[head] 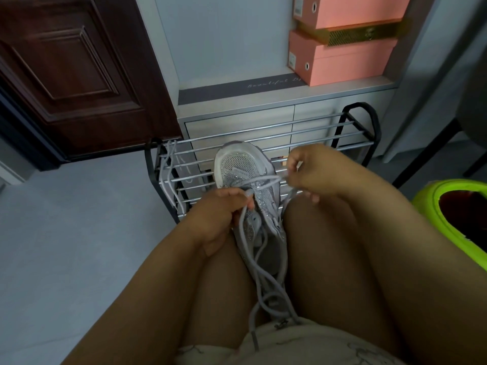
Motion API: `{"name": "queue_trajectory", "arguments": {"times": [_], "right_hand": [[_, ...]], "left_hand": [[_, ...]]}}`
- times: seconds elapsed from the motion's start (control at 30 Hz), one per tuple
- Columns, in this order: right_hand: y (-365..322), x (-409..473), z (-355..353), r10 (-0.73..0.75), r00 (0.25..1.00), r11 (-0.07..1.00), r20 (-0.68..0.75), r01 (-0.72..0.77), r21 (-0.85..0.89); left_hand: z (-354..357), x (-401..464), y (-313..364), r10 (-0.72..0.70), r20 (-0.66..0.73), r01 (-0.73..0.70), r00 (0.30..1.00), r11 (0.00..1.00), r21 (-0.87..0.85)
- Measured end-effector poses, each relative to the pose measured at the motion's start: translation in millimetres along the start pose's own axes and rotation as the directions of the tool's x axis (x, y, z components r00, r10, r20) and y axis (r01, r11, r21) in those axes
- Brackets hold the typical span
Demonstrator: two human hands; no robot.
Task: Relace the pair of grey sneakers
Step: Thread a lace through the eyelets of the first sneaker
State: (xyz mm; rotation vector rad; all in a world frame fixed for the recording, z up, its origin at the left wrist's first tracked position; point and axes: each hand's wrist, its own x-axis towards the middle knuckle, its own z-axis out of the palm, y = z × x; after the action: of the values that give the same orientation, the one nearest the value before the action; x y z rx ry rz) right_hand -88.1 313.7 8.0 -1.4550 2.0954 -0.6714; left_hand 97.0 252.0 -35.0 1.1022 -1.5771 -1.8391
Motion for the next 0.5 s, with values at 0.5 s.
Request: {"name": "queue_trajectory", "arguments": {"times": [0.5], "right_hand": [[-4.6, 26.8, 6.5, 0.013, 0.999, 0.126, -0.034, 0.032, 0.992]], "left_hand": [[4.5, 1.0, -0.6, -0.008, -0.045, 0.008, 0.999, 1.000, -0.012]]}}
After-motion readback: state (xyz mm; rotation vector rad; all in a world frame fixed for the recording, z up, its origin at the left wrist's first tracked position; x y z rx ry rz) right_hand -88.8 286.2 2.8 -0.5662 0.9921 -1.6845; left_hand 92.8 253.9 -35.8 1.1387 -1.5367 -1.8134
